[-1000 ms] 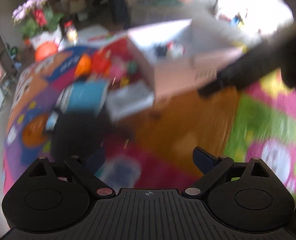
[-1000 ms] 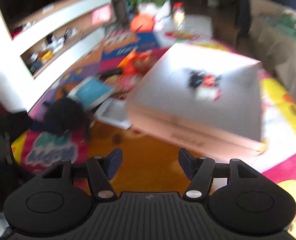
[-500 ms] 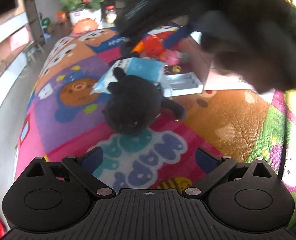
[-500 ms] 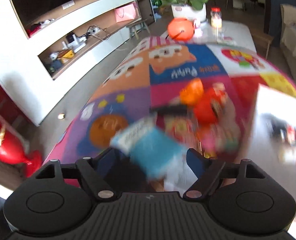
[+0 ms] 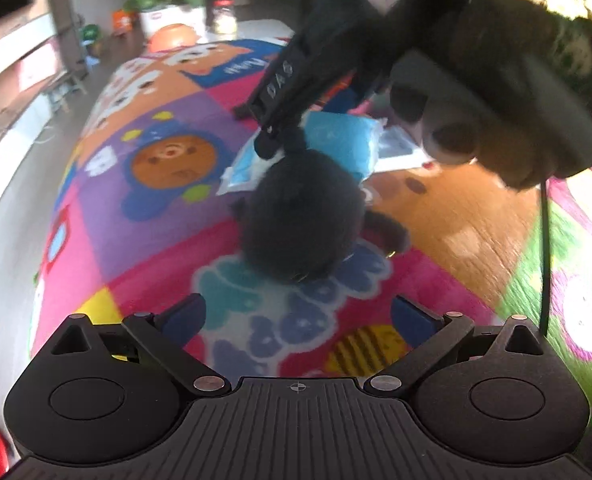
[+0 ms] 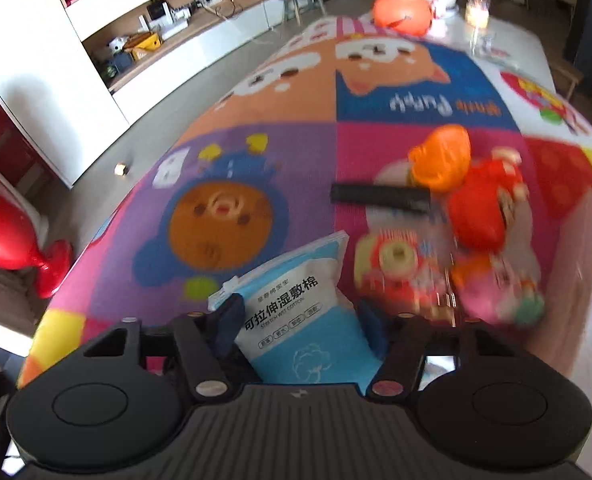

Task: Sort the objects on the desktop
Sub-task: 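Grasp the blue wet-cotton pack with the right gripper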

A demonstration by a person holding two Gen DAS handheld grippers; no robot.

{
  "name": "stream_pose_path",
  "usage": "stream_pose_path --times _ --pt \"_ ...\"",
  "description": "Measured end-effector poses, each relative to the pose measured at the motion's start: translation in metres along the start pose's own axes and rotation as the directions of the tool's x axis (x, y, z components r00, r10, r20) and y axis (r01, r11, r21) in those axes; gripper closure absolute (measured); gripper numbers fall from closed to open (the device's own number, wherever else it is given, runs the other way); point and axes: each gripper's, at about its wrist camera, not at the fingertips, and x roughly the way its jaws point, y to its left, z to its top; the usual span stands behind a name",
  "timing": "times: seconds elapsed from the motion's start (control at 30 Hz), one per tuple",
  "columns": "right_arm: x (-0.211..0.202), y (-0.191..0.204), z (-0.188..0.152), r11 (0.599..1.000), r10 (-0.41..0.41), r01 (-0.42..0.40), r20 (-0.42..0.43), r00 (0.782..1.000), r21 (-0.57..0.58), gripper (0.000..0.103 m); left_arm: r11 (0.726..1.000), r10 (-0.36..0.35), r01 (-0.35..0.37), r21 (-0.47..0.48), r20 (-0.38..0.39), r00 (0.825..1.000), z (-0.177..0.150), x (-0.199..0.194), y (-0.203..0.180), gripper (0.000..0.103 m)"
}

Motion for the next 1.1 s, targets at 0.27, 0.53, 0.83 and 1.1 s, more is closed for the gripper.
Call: stream_pose_path --times 0.27,0.53,0.83,1.1 --pt "-0.053 -0.019 -0.022 1.0 -0.016 0.016 0.025 1.0 0.021 0.063 0.996 -0.006 0.008 0.088 -0.019 1.0 0.01 0.003 -0.018 0.002" --pt "-0.026 -0.015 -0.008 0.998 0.017 -0.018 0.021 1.0 0.06 0.039 0.993 0.019 -0.015 0.117 -0.032 0.999 0.012 -0.006 -0.025 0.002" --pt "-0.026 -0.002 -0.028 1.0 0.011 -0.011 -0.016 1.0 -0.022 0.051 0.996 0.032 -0.025 0.085 -0.086 0.996 0.011 -0.006 -0.013 0.002" --pt "-0.083 -0.038 -0.084 0.998 0.043 -0.036 -0.131 0.99 0.051 0.05 0.979 -0.009 0.035 0.201 -0.129 0.992 0.011 0.0 -0.04 0.002"
